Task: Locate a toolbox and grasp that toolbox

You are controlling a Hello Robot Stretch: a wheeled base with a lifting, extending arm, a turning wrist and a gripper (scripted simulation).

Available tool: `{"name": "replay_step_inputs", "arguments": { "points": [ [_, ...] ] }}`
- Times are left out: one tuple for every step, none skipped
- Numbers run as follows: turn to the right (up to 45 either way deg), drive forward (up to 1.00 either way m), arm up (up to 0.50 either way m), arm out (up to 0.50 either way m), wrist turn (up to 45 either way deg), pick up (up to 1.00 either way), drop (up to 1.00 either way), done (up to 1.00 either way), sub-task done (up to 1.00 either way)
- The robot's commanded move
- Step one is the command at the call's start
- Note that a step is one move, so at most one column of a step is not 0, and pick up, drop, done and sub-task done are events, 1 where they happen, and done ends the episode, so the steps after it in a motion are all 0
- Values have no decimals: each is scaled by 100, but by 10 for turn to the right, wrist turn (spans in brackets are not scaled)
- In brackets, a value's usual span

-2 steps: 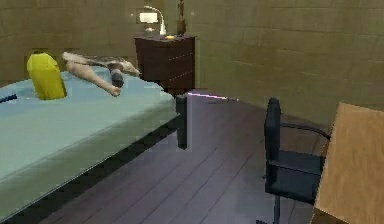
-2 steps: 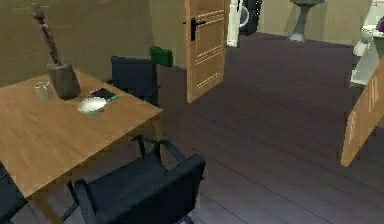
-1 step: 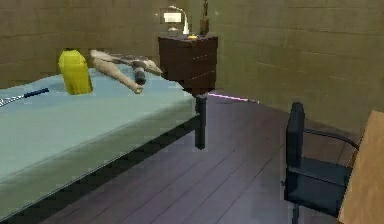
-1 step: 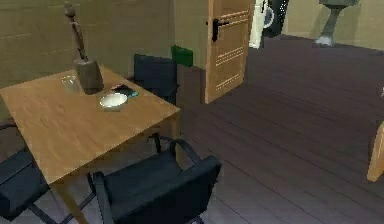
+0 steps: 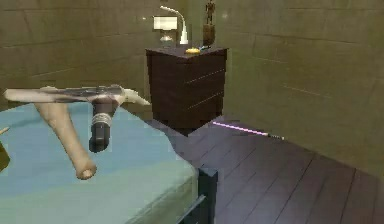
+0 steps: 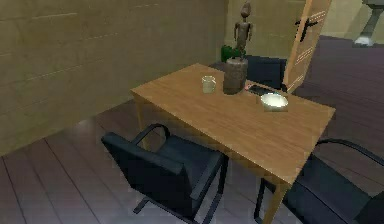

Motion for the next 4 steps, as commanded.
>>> {"name": "replay_step_inputs", "arguments": {
  "points": [
    [0,30,0,0,0,0,0,0,0],
    [390,0,0,0,0,0,0,0,0],
    [30,0,0,0,0,0,0,0,0],
    [0,70,0,0,0,0,0,0,0]
  ]
}}
